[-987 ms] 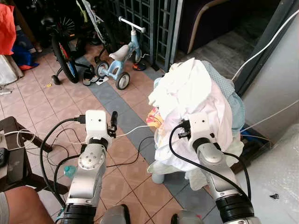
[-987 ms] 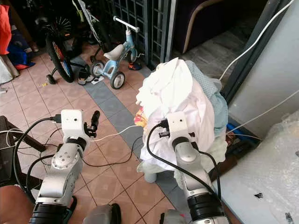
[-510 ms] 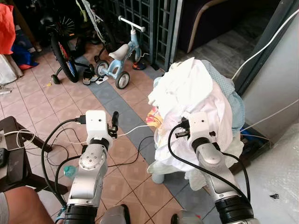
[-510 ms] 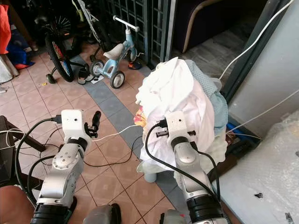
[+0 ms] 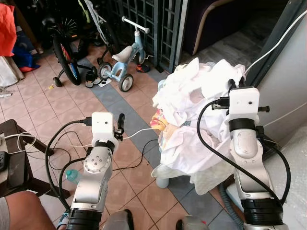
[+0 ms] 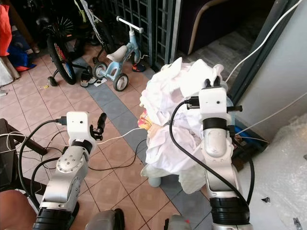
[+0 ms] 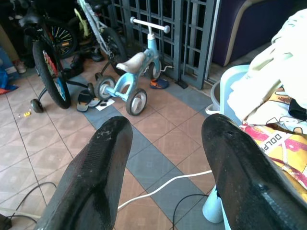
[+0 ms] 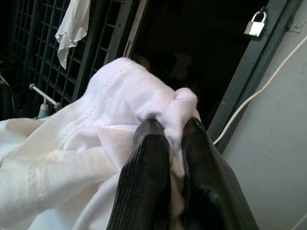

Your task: Clothes washing

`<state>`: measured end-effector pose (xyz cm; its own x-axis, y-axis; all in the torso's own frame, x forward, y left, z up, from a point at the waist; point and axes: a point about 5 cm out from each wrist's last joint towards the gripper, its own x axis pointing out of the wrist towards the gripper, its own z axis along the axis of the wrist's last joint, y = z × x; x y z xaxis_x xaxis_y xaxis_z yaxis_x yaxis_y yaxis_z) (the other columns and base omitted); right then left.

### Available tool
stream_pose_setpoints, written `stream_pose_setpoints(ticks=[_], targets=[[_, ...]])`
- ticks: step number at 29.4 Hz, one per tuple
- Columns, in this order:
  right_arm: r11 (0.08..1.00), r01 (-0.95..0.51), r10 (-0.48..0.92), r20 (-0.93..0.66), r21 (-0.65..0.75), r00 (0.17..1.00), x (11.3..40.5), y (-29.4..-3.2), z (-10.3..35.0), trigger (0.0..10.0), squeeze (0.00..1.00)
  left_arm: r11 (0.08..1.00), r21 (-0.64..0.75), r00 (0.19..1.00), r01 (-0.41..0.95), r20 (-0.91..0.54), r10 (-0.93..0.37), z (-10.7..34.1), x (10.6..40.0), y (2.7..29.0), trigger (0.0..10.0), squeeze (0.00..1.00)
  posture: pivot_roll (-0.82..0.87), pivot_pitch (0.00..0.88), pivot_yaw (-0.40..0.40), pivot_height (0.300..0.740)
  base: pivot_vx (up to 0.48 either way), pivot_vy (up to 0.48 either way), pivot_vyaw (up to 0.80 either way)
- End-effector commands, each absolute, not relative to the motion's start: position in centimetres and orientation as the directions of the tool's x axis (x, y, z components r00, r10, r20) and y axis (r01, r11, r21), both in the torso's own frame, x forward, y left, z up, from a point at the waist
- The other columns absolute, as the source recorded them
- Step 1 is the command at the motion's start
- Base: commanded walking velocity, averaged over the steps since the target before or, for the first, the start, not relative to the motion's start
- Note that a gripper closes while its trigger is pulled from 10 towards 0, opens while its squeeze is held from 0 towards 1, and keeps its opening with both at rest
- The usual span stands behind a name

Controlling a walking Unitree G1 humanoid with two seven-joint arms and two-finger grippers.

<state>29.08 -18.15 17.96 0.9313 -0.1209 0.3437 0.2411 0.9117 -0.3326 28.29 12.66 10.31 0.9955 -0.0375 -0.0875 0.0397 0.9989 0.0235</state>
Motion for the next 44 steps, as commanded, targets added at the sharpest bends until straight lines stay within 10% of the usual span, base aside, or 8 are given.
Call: stream_pose_setpoints(ticks=[1, 5, 6, 44], targets=[[0.922, 0.236, -0.117, 0.361, -0.306, 0.925, 28.7, -18.1, 18.3, 0.0, 0.00, 0.997, 0.040, 0.994, 0.059, -0.090, -0.055, 10.1, 28.4, 12.3, 10.0, 0.00, -0.09, 0.080, 0.060, 0.740, 0.000, 0.000, 0.00], [0.935, 0.227, -0.140, 0.304, -0.271, 0.942, 28.6, -18.0, 17.6, 1.8, 0.00, 0.997, 0.042, 0.994, 0.063, -0.089, -0.059, 10.2, 28.6, 12.2, 10.0, 0.00, -0.09, 0.076, 0.057, 0.740, 0.000, 0.000, 0.00], [0.936, 0.224, -0.140, 0.296, -0.271, 0.945, 28.6, -18.0, 17.4, 10.0, 0.00, 0.997, 0.041, 0.994, 0.061, -0.088, -0.057, 10.2, 28.6, 12.2, 10.0, 0.00, -0.09, 0.074, 0.056, 0.740, 0.000, 0.000, -0.56], [0.879, 0.331, -0.170, 0.424, -0.342, 0.890, 31.3, -20.8, 21.4, 10.0, 0.00, 0.998, -0.016, 0.996, 0.055, -0.071, -0.056, 10.2, 28.6, 12.3, 10.0, 0.00, -0.09, 0.070, 0.042, 0.740, 0.000, -0.121, -0.68]])
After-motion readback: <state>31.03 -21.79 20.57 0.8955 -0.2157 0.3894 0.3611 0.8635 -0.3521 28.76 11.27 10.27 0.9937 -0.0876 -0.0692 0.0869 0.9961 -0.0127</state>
